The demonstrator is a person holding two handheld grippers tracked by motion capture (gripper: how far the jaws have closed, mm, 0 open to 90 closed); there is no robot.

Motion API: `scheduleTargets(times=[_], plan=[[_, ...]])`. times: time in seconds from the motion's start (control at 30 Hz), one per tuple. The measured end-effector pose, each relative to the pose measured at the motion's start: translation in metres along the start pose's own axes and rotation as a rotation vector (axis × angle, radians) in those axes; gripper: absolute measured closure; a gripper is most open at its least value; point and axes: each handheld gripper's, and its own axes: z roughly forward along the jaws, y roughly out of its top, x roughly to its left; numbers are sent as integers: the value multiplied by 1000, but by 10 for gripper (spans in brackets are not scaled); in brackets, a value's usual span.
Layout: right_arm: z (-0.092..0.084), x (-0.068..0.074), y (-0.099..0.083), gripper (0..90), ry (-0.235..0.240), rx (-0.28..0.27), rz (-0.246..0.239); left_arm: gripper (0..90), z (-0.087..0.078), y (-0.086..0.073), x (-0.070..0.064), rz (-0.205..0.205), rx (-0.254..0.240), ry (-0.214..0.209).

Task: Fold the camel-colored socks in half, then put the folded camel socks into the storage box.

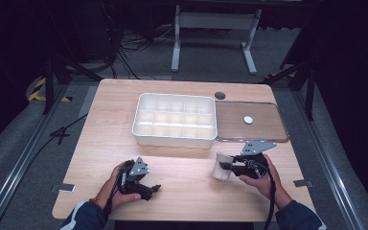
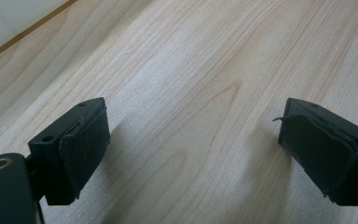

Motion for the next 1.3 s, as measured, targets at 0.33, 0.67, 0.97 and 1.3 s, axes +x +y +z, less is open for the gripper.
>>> scheduleTargets(times=[0.33, 0.67, 0.97, 1.3], plan=[[-10, -4, 0, 686, -51, -25, -11, 89, 0, 0, 0, -1, 1, 1], [-14, -5, 1, 685, -65, -58, -9, 88, 0, 0, 0, -3, 0, -1], [-19, -5, 2, 684, -83, -80, 0, 70, 4, 4, 0, 9, 3, -8], [-36, -8, 19, 682, -116, -135, -22, 72, 4, 3, 0, 7, 1, -7]])
